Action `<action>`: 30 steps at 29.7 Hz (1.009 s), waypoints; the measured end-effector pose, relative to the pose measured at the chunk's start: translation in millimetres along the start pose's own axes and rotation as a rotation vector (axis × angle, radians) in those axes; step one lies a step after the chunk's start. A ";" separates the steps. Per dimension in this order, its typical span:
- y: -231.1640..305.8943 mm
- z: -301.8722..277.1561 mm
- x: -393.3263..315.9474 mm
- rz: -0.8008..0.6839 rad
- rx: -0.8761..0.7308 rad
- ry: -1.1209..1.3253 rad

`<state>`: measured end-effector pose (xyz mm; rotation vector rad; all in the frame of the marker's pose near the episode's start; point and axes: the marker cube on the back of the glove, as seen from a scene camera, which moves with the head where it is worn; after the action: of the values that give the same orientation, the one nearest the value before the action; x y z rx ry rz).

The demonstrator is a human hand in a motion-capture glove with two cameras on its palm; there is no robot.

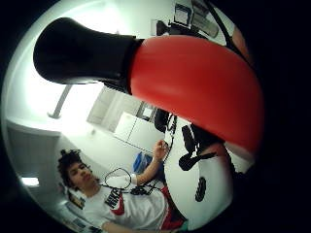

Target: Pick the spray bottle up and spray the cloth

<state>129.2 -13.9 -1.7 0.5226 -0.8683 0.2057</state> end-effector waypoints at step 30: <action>10.7 -115.9 -39.2 0.019 0.179 0.293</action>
<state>178.2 56.5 -89.7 0.6331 -0.5720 0.3701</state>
